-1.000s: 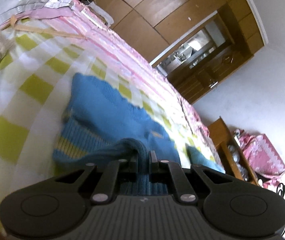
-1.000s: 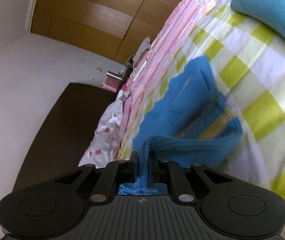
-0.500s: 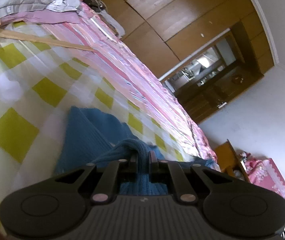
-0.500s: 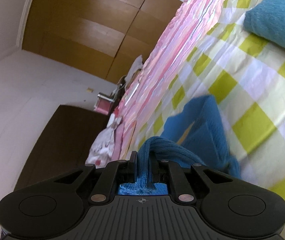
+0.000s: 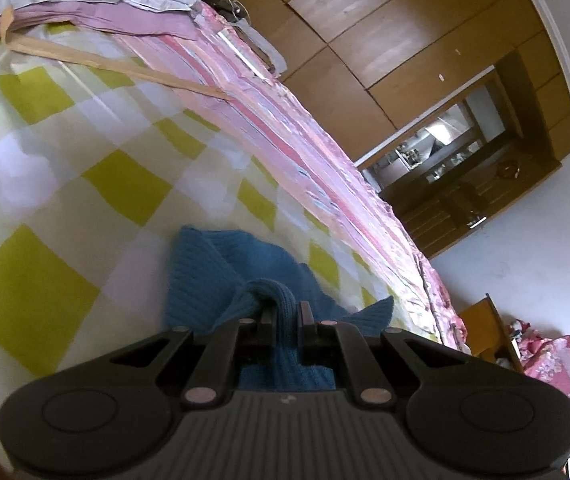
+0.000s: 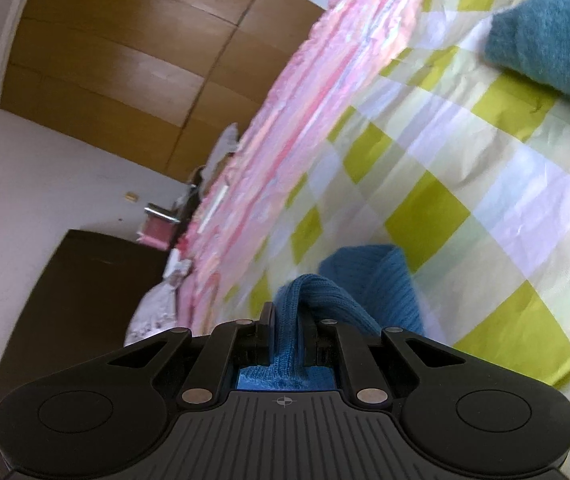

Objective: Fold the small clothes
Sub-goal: 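Lift the hem with both grippers and fold it over toward the collar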

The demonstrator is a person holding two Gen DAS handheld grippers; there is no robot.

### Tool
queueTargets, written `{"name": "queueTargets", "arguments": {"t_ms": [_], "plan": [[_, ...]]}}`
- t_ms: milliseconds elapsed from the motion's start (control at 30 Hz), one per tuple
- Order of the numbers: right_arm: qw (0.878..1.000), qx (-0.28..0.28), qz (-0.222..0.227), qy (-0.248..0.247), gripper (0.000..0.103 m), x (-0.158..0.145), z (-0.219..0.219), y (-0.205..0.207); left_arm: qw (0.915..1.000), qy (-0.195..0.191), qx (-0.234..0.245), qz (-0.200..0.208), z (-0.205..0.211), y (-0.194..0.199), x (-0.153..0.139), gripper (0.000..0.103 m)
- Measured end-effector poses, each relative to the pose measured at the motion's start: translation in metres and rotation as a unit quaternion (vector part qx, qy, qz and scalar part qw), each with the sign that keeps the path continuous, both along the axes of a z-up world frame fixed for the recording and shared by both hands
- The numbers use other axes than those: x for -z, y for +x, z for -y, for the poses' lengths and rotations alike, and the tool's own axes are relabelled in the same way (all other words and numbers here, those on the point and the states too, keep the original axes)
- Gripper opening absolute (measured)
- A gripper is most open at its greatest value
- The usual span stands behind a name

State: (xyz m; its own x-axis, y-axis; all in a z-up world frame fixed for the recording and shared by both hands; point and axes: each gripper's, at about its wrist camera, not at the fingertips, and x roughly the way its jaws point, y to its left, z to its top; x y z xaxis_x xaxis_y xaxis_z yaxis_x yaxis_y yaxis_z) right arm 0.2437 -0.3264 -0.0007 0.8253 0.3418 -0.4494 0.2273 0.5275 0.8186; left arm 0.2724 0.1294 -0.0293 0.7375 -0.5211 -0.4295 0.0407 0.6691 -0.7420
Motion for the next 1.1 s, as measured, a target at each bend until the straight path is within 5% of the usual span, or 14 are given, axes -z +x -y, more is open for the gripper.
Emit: {"name": "queueTargets", "arguments": {"t_ms": [767,1100], "plan": [[0.999,0.024,-0.021,-0.030,0.014,0.016,-0.003,0.022,0.9994,0.011,-0.034,-0.003,-0.007,0.001,0.003,0.016],[0.999,0.024,-0.020,-0.038,0.024,0.011,-0.003,0.020,0.9981,0.016,-0.057,0.014,-0.012,-0.003,-0.005,0.034]]}}
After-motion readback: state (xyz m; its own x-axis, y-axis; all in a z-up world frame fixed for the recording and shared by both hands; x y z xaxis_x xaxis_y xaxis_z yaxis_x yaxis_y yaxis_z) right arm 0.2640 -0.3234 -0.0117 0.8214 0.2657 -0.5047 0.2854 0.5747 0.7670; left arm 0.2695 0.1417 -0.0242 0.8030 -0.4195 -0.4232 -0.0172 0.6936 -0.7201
